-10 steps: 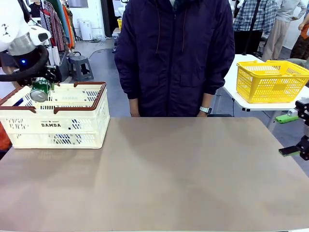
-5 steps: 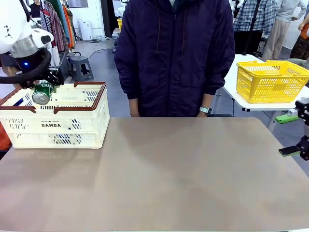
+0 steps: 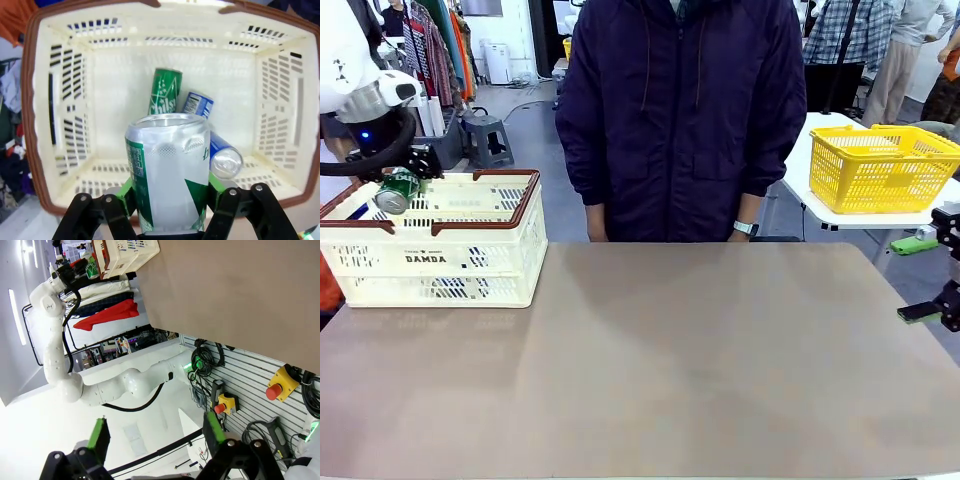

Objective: Place the drinks into the Shopping basket.
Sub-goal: Pick up one drink and place it into the Shopping basket.

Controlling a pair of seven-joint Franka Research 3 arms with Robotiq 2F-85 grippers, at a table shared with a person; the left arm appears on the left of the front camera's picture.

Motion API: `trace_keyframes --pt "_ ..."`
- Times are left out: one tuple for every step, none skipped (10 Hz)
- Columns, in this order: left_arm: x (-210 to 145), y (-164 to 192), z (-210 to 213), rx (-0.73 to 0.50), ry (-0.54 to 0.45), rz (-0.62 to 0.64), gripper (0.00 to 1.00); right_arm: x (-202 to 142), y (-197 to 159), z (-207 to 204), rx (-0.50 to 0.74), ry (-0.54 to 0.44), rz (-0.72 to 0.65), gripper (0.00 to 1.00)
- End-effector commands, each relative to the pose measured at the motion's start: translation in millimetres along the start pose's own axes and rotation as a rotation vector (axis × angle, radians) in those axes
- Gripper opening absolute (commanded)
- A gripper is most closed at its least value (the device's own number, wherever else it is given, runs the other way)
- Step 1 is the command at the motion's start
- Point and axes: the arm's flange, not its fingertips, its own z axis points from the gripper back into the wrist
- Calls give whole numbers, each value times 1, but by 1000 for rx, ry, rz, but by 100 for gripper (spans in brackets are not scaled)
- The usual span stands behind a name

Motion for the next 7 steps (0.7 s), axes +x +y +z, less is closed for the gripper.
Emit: trace_keyframes --pt "32 22 -13 -39 -2 -16 0 0 0 4 -10 10 22 100" --pt "34 31 -29 -9 -25 22 0 0 0 4 -10 10 22 100" --pt "34 37 -49 13 -10 42 0 0 0 4 -10 10 22 100" --pt "31 41 -65 41 -10 63 0 0 0 4 -10 10 22 100" --pt "28 44 -81 53 12 77 0 0 0 4 -10 10 22 100" --pt "24 47 -92 52 54 86 0 0 0 4 -10 10 22 100" --pt "20 45 -105 57 81 104 0 0 0 4 -10 10 22 100"
